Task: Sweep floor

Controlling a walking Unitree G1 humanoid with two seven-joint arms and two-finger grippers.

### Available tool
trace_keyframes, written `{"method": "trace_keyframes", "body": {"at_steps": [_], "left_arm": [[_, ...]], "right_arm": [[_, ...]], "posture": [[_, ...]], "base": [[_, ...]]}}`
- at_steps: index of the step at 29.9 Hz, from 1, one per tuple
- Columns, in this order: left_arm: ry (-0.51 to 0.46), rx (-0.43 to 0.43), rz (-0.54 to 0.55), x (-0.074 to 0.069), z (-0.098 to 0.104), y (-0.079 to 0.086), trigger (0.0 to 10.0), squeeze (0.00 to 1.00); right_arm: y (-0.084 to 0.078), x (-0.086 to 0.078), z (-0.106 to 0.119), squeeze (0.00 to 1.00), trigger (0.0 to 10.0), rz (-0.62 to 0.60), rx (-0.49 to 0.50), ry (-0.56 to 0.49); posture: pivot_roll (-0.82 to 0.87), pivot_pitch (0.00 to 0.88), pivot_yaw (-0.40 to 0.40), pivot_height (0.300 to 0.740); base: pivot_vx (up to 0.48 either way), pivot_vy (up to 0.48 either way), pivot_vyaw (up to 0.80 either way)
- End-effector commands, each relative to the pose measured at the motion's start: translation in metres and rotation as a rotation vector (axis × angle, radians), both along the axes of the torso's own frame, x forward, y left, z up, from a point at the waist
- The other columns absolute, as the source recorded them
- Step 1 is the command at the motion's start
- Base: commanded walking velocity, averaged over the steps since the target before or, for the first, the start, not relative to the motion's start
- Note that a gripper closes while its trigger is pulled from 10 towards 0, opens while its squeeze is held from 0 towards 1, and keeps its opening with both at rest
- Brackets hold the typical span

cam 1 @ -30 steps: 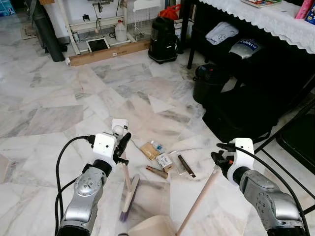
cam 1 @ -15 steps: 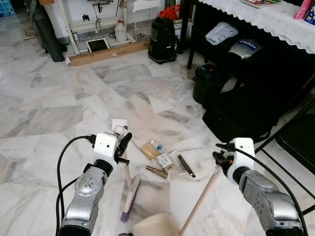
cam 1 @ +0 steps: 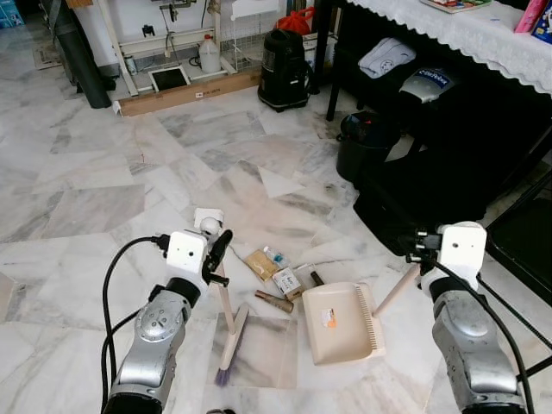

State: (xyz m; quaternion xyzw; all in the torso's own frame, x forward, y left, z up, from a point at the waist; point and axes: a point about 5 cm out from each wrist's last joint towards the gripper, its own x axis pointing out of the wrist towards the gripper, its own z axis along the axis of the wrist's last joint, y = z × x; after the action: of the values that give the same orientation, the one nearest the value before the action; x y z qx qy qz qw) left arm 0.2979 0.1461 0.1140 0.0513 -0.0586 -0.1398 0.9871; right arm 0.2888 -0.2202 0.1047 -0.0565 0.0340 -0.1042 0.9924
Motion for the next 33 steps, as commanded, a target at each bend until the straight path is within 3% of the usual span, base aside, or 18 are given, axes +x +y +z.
{"method": "trace_keyframes", "body": {"at_steps": [1, 21, 33], "left_arm": [[-0.029, 0.001, -0.007, 0.003, 0.005, -0.002, 10.0, 0.0], [-0.057, 0.006, -0.002, 0.008, 0.01, -0.004, 10.0, 0.0], [-0.172, -0.026, -0.005, 0.037, 0.038, -0.022, 10.0, 0.0]], "right_arm": [[-0.006, -0.003, -0.001, 0.0, 10.0, -0.032, -0.02, -0.022], [-0.012, -0.023, -0.061, 0.0, 10.0, -0.175, 0.019, 0.036], [-0.01, -0.027, -0.072, 0.0, 10.0, -0.22, 0.024, 0.032]], "posture": [[-0.03, 0.098, -0.015, 0.74], [-0.01, 0.106, 0.005, 0.74], [-0.03, 0.112, 0.026, 0.74]], "base": [[0.0, 0.0, 0.0], [0.0, 0.0, 0.0], [0.0, 0.0, 0.0]]}}
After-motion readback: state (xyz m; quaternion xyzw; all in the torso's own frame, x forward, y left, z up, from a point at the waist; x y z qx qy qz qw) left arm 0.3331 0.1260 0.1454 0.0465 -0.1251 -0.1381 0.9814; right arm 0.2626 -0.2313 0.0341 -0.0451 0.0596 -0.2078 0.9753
